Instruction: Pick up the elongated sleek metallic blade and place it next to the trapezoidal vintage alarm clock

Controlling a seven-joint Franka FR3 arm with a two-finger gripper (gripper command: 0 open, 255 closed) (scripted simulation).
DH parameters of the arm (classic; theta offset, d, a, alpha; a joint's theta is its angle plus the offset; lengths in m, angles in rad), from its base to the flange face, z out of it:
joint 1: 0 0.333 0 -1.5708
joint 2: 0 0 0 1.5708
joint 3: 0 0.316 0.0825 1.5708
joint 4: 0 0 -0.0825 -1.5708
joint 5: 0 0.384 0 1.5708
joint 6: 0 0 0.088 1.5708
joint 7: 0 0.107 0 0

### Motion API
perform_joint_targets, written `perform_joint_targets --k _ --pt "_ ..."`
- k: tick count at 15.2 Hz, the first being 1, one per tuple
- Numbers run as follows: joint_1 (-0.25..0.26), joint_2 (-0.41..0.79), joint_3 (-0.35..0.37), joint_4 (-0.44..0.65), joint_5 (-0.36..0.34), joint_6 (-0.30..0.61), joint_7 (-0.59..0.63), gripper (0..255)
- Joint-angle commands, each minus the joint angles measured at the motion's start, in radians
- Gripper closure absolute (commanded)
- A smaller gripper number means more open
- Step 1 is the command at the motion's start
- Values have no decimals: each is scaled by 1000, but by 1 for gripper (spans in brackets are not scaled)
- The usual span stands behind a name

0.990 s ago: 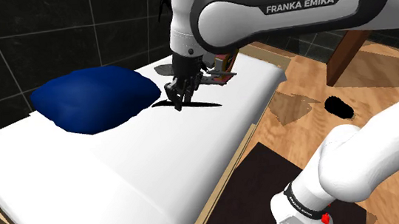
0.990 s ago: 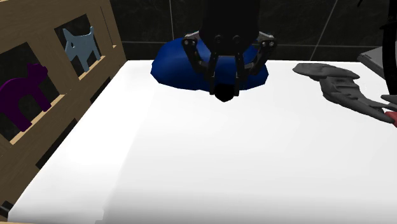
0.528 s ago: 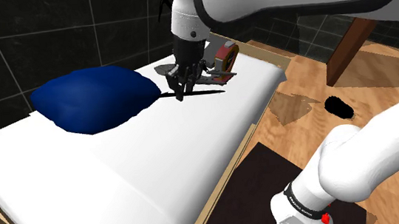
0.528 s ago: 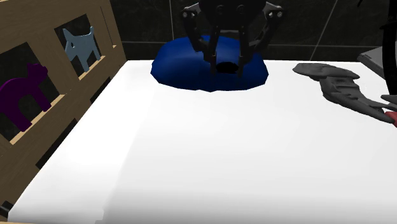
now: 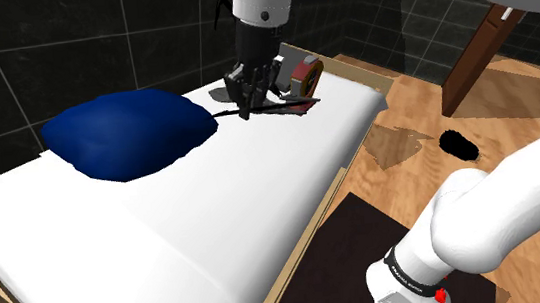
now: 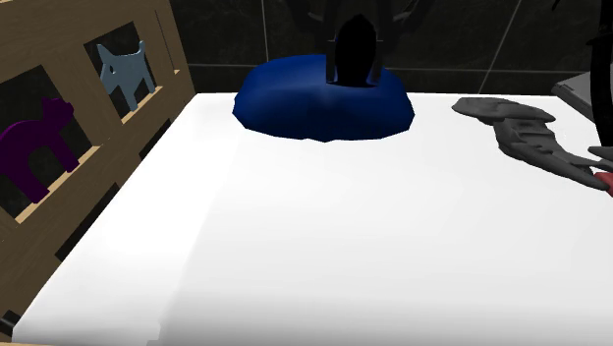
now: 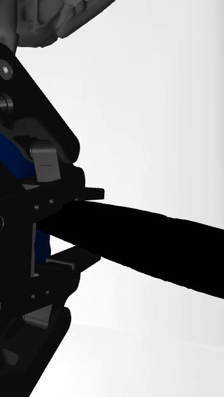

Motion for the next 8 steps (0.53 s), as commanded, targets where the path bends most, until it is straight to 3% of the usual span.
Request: perform_joint_targets --k 1,8 --pt "-2 3 -2 31 -2 -29 -2 255" --pt "-4 18 -3 127 -7 -111 0 255"
